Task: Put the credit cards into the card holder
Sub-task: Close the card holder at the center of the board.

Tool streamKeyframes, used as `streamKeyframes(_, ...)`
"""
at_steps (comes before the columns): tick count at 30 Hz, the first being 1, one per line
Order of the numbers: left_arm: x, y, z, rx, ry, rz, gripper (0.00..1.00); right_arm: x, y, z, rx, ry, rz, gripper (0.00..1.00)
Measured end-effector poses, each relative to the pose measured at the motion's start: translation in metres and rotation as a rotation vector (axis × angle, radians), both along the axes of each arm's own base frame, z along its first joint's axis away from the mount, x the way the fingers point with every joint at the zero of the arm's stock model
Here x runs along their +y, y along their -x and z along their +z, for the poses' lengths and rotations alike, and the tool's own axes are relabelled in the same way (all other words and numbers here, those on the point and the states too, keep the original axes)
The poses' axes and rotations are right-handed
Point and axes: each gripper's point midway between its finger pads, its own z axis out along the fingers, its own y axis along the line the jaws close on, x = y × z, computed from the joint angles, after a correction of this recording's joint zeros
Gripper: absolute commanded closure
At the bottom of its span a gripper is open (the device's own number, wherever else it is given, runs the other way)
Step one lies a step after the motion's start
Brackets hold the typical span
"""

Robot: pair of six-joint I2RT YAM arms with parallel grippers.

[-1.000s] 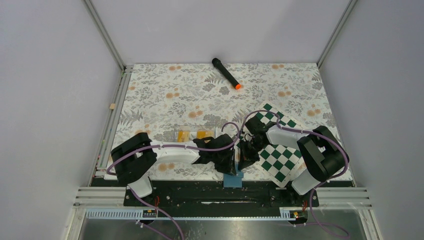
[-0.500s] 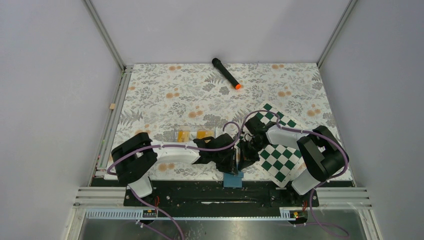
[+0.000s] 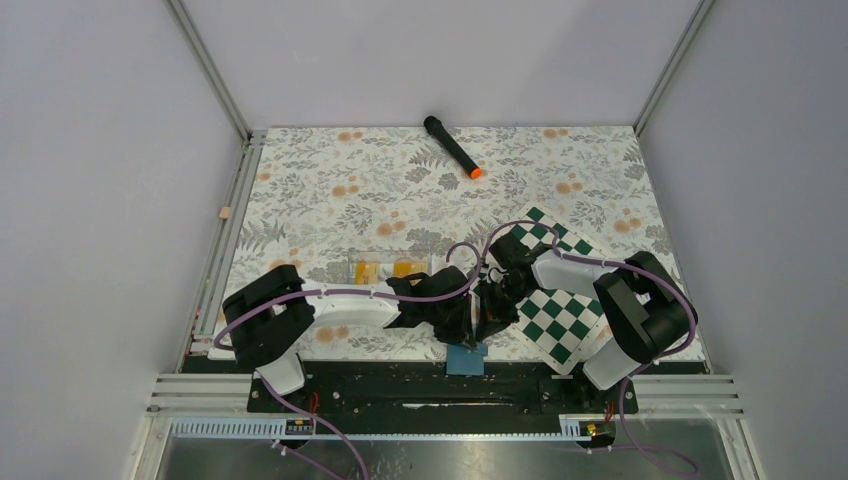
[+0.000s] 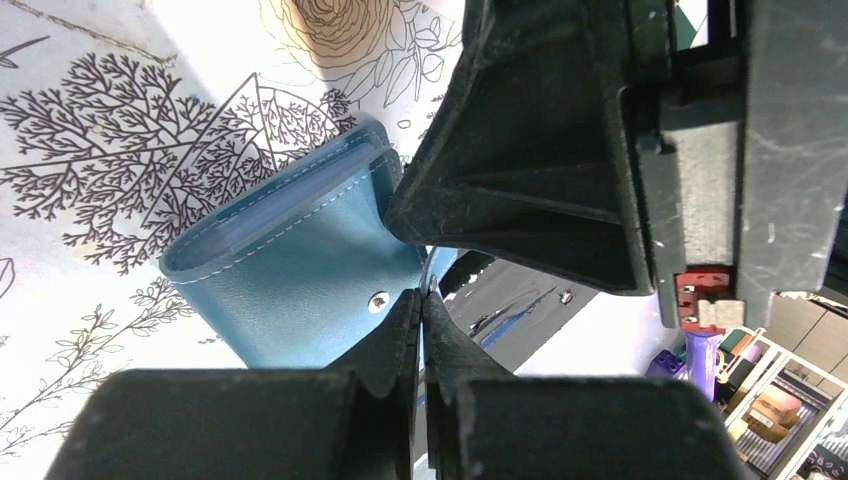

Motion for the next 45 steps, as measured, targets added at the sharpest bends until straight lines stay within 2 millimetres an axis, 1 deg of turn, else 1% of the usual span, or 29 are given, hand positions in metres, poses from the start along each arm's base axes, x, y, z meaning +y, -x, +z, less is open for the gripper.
streamKeyframes(7,0.002,-0.001,-0.001,-0.001,-0.009,0.004,1.0,0.0,0.0,0.0,0.0,0.0,0.0,1.0)
streamKeyframes(19,0.012,-0.001,-0.009,-0.002,-0.063,0.021,1.0,0.0,0.0,0.0,0.0,0.0,0.0,1.0)
streamKeyframes(45,0.018,-0.002,-0.011,-0.008,-0.092,0.034,1.0,0.002,0.001,0.001,-0.014,0.0,0.016,1.0)
